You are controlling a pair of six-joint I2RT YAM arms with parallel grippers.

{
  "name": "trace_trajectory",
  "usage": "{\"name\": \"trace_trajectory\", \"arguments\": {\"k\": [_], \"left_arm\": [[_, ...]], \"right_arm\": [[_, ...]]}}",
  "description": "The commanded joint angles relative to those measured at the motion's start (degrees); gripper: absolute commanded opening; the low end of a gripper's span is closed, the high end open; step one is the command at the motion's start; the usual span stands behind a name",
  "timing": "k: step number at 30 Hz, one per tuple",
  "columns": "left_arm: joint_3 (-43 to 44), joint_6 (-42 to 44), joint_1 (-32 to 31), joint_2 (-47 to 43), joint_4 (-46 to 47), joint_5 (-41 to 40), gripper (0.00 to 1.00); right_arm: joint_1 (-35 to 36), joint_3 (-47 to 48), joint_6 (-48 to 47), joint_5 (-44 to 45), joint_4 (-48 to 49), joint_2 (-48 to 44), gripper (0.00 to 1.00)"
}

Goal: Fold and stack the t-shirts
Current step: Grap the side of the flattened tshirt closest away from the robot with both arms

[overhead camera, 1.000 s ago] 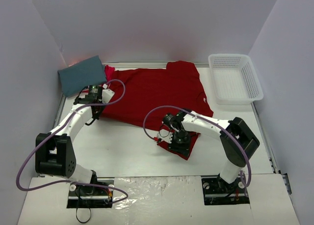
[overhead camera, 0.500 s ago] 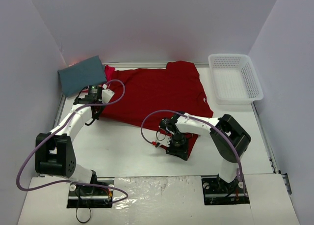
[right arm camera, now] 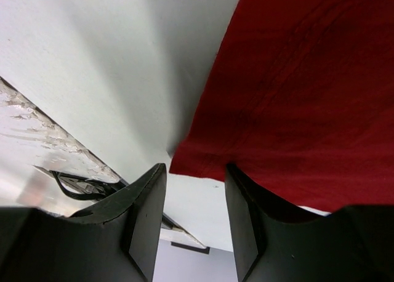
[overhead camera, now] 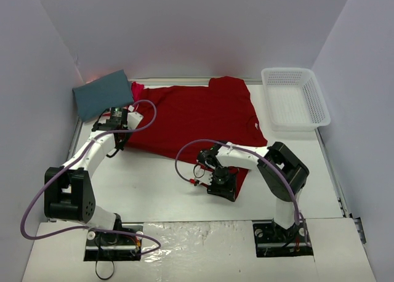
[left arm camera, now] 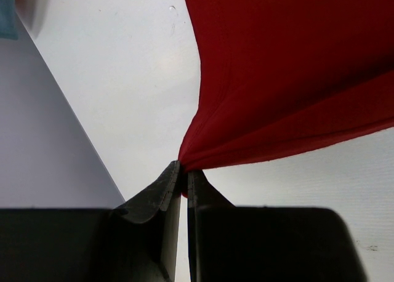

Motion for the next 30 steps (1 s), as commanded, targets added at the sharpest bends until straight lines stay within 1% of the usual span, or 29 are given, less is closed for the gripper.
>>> {"name": "trace_trajectory", "arguments": {"k": [1, 8, 11, 12, 13, 15, 21, 23, 30], "left_arm": [[-0.33, -0.79, 0.53, -2.27, 0.60, -0.70, 0.02], [-0.42, -0.70, 0.62, -2.36, 0.60, -0.34, 0.02], [-0.60, -0.61, 0.53, -2.36, 0.60, -0.34, 0.02], [-0.68, -0.61, 0.61, -2.27, 0.69, -0.34, 0.02], [-0.69, -0.53, 0.62, -2.36, 0.60, -0.26, 0.02], [-0.77, -0.52, 0.62, -2.36, 0.78, -0.26, 0.02], [-1.13, -0.35, 0.62, -2.53, 0.87, 0.09, 0.02], [-1.21, -0.35, 0.62, -2.88, 0.87, 0.36, 0.02], [-1.48, -0.35, 1.05, -3.32, 0.87, 1.06, 0.02]], "right_arm": [[0.73, 1.19, 1.07, 1.83, 0.26, 1.88, 0.40], [2.05, 2.51, 3.45, 3.06, 1.05, 3.29, 0.40], [2.75, 2.78, 4.59, 3.33, 1.58, 3.73, 0.38], [3.19, 2.69, 4.94, 3.42, 1.76, 3.99, 0.37], [3.37, 2.69, 5.12, 3.76, 1.84, 4.34, 0.33], [3.81, 2.86, 5.65, 3.68, 1.93, 4.87, 0.29], [4.07, 3.13, 6.44, 3.68, 2.28, 6.19, 0.23], [4.16, 3.22, 6.70, 3.59, 2.46, 6.46, 0.23], [5.48, 3.48, 8.02, 3.42, 2.90, 7.07, 0.17]]}}
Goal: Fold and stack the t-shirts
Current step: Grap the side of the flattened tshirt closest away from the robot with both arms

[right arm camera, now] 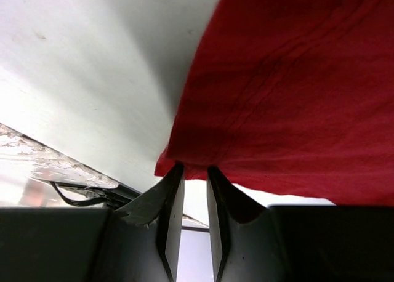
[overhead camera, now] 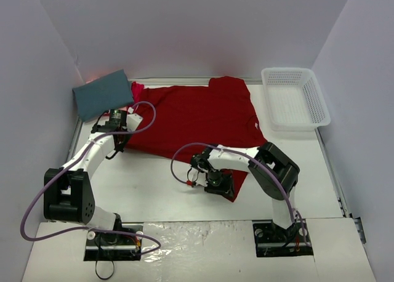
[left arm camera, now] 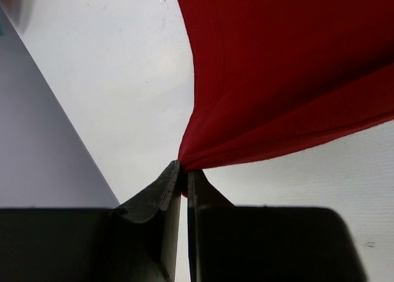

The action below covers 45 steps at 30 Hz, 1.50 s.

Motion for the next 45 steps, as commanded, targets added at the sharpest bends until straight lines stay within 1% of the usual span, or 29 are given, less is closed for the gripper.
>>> {"name": "trace_trajectory", "arguments": {"k": [1, 3, 7, 8, 12, 14, 17, 23, 26, 36, 39, 40, 45], "left_arm": [[0.14, -0.37, 0.62, -2.63, 0.45, -0.08, 0.02], [0.05, -0.37, 0.71, -2.71, 0.37, 0.19, 0.02], [-0.21, -0.28, 0.71, -3.24, 0.36, 0.45, 0.02], [-0.30, -0.37, 0.71, -3.33, 0.36, 0.45, 0.02], [-0.21, -0.28, 0.71, -3.51, 0.37, 0.72, 0.02], [-0.04, -0.37, 0.62, -3.51, 0.36, 0.72, 0.02], [0.05, -0.28, 0.71, -3.68, 0.28, 0.89, 0.02], [0.14, -0.28, 0.62, -4.30, 0.10, 1.16, 0.02], [-0.12, -0.28, 0.71, -4.82, 0.10, 1.24, 0.02], [-0.12, -0.20, 0.62, -5.44, -0.16, 1.51, 0.02], [-0.04, -0.20, 0.62, -5.35, 0.01, 1.51, 0.02], [-0.12, -0.20, 0.70, -5.26, 0.10, 1.51, 0.03], [-0.03, -0.20, 0.70, -4.74, 0.10, 1.51, 0.02]], "right_arm": [[1.81, 0.14, 0.92, -3.16, 4.26, 2.81, 0.18], [2.42, 0.05, 0.92, -3.34, 4.17, 3.34, 0.26], [3.65, 0.40, 1.09, -3.95, 4.17, 4.22, 0.31], [4.18, 0.49, 1.09, -3.95, 4.25, 4.65, 0.34], [4.18, 0.75, 1.44, -2.90, 4.96, 5.79, 0.37], [4.18, 0.84, 1.44, -3.25, 5.05, 6.24, 0.41], [4.09, 1.28, 1.53, -3.52, 5.05, 6.15, 0.41], [4.44, 0.93, 3.64, -0.27, 6.71, 5.80, 0.38], [4.88, 1.10, 4.87, 0.70, 7.77, 5.97, 0.38], [4.97, 0.49, 6.45, 0.79, 12.60, 7.73, 0.38], [5.15, 0.14, 6.63, 0.44, 13.48, 8.26, 0.33], [5.15, 0.14, 6.54, 0.27, 13.57, 8.52, 0.28], [5.24, 0.05, 6.37, -0.35, 13.75, 9.23, 0.18]]}}
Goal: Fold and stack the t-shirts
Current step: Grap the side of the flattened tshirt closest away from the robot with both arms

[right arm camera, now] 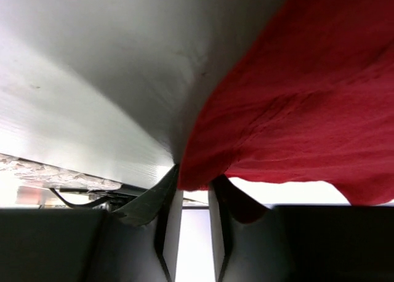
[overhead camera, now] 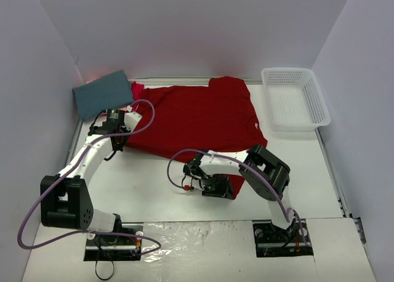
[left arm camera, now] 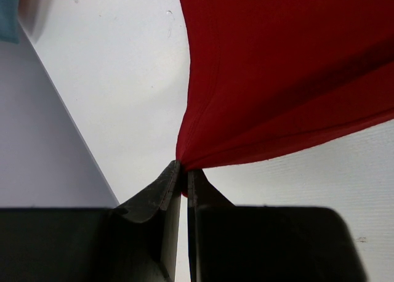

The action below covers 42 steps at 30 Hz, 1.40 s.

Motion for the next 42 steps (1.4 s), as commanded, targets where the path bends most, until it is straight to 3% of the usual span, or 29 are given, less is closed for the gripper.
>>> {"name": "trace_trajectory", "arguments": {"k": [1, 13, 27, 42], "left_arm": [[0.21, -0.13, 0.44, -1.57, -0.12, -0.29, 0.02], [-0.50, 0.40, 0.36, -1.83, -0.12, 1.29, 0.03], [-0.50, 2.77, 0.44, -2.88, -3.90, 5.96, 0.02], [-6.56, 6.02, 0.44, -8.24, -4.34, 10.43, 0.02]], "right_arm": [[0.28, -2.29, -0.69, -6.60, 15.93, 5.16, 0.16], [-3.23, 0.60, -3.67, -6.25, 8.74, -1.50, 0.00], [-17.64, 6.32, -10.62, -8.01, -4.54, -13.55, 0.00], [-25.03, 9.13, -12.82, -11.79, -11.31, -22.95, 0.00]]}}
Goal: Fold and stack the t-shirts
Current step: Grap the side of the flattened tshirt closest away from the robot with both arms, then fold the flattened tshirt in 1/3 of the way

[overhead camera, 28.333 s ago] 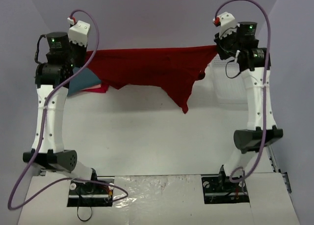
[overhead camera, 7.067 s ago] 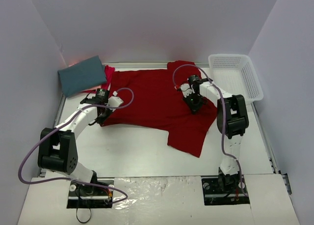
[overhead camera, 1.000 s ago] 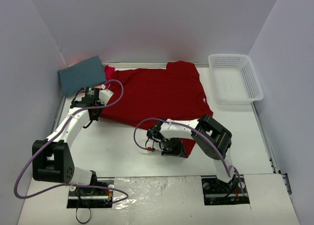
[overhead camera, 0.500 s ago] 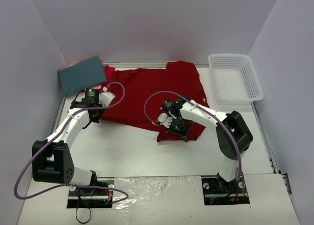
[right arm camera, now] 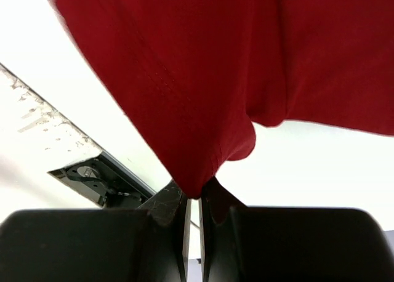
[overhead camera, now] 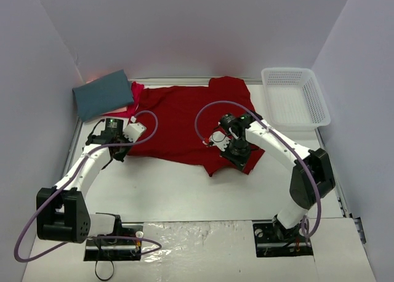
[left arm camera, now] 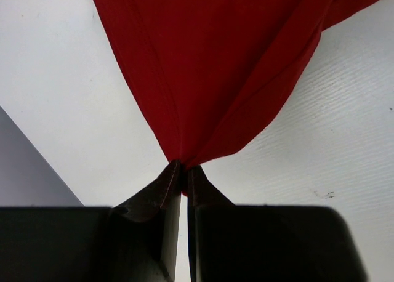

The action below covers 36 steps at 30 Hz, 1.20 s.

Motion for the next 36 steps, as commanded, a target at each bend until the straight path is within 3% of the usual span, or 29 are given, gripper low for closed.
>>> {"name": "trace_trajectory", "arguments": {"k": [1, 20, 36], "left_arm": [[-0.59, 1.94, 0.31, -3.15, -1.47, 1.72, 0.02], [-5.69, 4.48, 0.40, -10.54, -3.85, 4.44, 0.02], [-8.86, 5.01, 0.40, -13.70, -4.81, 5.94, 0.02]], "right_arm": [[-1.19, 2.51, -0.98, -1.47, -5.70, -4.36, 0.00], [-5.67, 5.86, -2.12, -1.47, -10.62, -14.64, 0.00], [-6.38, 3.84, -2.91, -2.18, -10.18, -15.53, 0.00]]}}
